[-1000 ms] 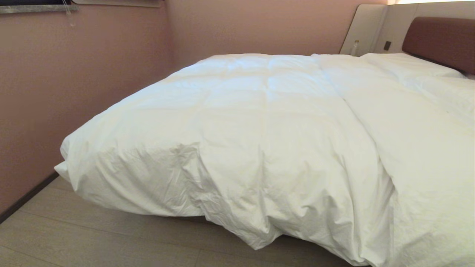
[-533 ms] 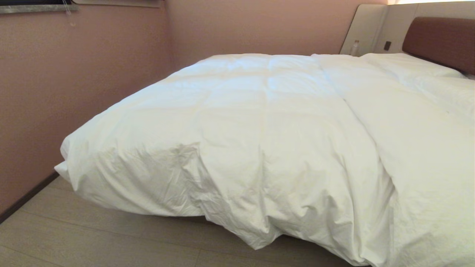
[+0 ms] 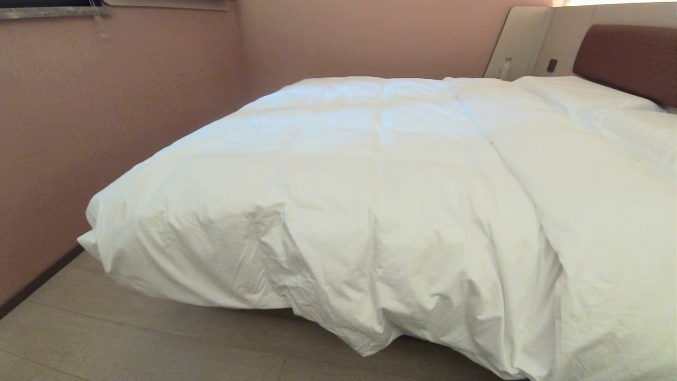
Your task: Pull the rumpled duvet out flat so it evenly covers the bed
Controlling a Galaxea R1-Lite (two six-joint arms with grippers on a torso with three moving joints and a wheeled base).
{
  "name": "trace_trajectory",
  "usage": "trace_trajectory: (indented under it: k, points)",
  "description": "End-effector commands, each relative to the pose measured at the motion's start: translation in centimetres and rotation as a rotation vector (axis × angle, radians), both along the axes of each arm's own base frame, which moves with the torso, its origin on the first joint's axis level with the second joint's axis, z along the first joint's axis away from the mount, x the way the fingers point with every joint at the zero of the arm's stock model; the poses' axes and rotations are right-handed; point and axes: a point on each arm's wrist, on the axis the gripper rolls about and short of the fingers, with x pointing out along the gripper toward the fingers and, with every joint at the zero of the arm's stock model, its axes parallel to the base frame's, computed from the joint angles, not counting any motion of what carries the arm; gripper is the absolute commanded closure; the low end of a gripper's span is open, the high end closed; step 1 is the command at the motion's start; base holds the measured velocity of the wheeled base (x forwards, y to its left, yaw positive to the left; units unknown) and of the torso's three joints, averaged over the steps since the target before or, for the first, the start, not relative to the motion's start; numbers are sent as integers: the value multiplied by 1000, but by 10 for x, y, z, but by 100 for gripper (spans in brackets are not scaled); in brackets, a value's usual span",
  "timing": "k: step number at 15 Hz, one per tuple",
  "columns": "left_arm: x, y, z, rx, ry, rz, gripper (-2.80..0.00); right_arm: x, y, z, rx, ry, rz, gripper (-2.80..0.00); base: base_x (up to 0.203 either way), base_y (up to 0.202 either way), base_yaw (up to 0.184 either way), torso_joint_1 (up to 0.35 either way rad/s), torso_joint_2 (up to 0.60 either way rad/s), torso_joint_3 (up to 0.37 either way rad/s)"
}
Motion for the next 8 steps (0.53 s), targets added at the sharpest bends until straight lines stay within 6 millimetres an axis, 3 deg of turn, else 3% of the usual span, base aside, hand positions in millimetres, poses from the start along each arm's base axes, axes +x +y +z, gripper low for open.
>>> trace_trajectory:
  k: [1, 6, 8]
  points:
    - [0, 0, 0, 0, 0, 0, 0, -8, 0, 9, 2, -45, -4, 0, 0, 0, 0, 0, 0, 0]
    - [0, 0, 0, 0, 0, 0, 0, -61, 1, 66, 4, -340, -13, 0, 0, 0, 0, 0, 0, 0]
    - [0, 0, 0, 0, 0, 0, 0, -75, 1, 71, 10, -405, -10, 0, 0, 0, 0, 0, 0, 0]
